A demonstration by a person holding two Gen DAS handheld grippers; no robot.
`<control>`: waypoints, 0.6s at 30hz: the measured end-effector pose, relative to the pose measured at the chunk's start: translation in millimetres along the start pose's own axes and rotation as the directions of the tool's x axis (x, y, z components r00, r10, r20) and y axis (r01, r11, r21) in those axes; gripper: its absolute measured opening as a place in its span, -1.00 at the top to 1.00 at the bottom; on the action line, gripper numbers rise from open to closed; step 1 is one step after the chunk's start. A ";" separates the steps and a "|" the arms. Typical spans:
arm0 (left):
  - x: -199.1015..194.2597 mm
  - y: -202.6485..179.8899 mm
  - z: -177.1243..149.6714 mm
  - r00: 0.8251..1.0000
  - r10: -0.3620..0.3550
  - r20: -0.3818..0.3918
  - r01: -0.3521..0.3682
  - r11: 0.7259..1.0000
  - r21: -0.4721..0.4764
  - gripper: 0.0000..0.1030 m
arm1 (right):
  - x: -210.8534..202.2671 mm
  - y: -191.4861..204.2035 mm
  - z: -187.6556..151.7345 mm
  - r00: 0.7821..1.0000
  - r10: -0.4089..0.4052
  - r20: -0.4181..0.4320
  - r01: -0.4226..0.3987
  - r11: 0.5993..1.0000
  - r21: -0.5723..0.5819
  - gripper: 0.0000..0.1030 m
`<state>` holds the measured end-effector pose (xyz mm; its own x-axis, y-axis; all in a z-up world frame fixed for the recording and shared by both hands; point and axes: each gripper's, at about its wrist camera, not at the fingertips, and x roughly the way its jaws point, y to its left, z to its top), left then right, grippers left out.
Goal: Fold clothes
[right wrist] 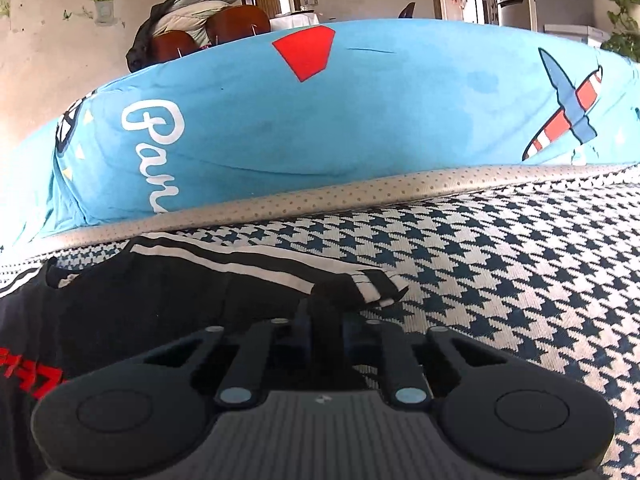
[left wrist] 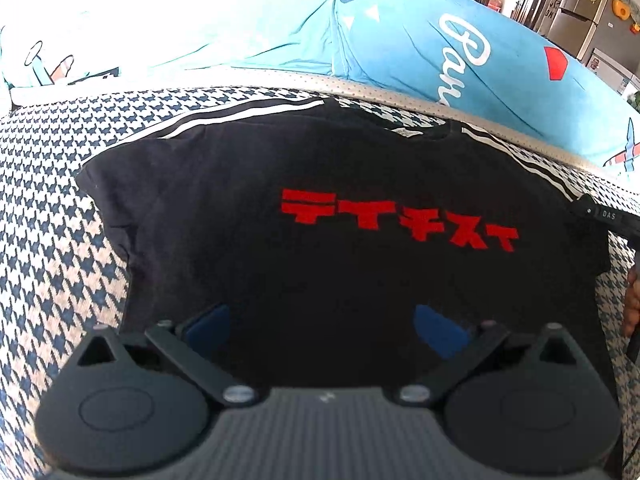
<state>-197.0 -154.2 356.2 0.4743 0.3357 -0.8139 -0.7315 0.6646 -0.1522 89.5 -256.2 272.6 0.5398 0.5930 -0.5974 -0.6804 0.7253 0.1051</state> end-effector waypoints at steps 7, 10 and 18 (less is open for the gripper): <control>3.3 2.5 0.0 1.000 0.009 -0.006 -0.009 1.000 -0.003 -1.00 | -12.4 -9.6 12.9 0.986 -0.140 0.089 0.135 0.989 0.061 0.81; 6.1 1.9 -1.0 1.000 0.020 -0.016 -0.020 1.000 0.003 -1.00 | -8.1 -12.6 10.8 0.985 -0.159 0.065 0.155 0.986 0.069 0.81; 7.0 1.1 -2.6 0.999 0.023 -0.024 -0.023 1.000 0.002 -1.00 | -12.3 -26.5 10.6 0.976 -0.212 0.040 0.206 0.970 0.128 0.56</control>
